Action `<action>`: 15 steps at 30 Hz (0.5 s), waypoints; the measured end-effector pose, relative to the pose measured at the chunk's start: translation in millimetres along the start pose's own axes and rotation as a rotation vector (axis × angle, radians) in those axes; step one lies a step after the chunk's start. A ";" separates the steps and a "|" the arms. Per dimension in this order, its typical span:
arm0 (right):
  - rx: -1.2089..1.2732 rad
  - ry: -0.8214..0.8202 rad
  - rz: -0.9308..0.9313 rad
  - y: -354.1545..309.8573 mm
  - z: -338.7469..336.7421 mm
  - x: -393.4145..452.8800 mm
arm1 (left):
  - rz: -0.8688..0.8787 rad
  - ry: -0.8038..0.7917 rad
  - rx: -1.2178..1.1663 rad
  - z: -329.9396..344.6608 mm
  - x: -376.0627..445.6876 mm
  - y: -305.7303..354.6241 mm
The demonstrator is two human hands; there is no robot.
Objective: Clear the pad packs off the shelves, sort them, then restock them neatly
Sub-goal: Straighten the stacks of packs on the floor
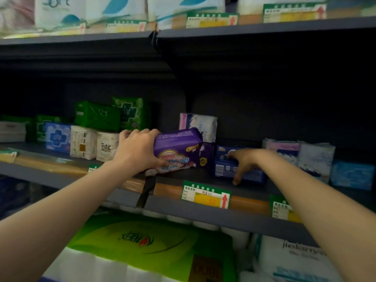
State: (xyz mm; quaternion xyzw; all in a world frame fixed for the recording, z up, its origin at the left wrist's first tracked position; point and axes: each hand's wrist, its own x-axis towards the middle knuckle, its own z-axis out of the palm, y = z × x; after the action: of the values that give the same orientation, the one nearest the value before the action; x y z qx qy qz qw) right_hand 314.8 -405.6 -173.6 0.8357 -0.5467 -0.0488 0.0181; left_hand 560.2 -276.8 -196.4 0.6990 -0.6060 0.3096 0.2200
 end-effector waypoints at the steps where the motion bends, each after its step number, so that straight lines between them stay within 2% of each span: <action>1: -0.062 0.028 0.004 -2.6 -4.0 -6.6 | -0.014 0.020 -0.021 -0.8 -1.2 -0.9; 4: -0.219 0.144 -0.026 -4.2 -17.1 -21.7 | -0.031 0.064 -0.075 -2.6 -2.9 -0.6; 7: -0.089 0.264 -0.053 1.5 -16.0 -25.5 | -0.034 0.073 -0.079 -3.4 -3.7 0.2; 8: -0.006 0.236 -0.034 5.6 -10.9 -25.2 | -0.029 0.073 -0.080 -2.8 -4.0 0.8; 11: 0.181 -0.039 0.037 14.5 11.9 -24.0 | -0.002 0.082 -0.089 -2.8 -5.1 4.7; 12: 0.194 -0.019 0.039 15.9 16.7 -21.9 | 0.010 0.094 -0.085 -3.5 -5.0 4.9; 13: 0.203 0.066 0.026 16.1 18.4 -19.7 | 0.016 0.109 -0.079 -4.7 -4.8 4.1; 15: 0.287 0.354 -0.033 7.3 12.2 -23.1 | -0.013 0.177 -0.123 -9.3 -3.6 -0.8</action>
State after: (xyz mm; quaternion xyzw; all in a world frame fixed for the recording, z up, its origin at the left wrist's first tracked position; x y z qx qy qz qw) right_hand 297.7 -387.1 -183.7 0.8341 -0.5226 0.1765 -0.0060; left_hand 559.2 -267.7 -192.3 0.6580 -0.5974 0.3310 0.3172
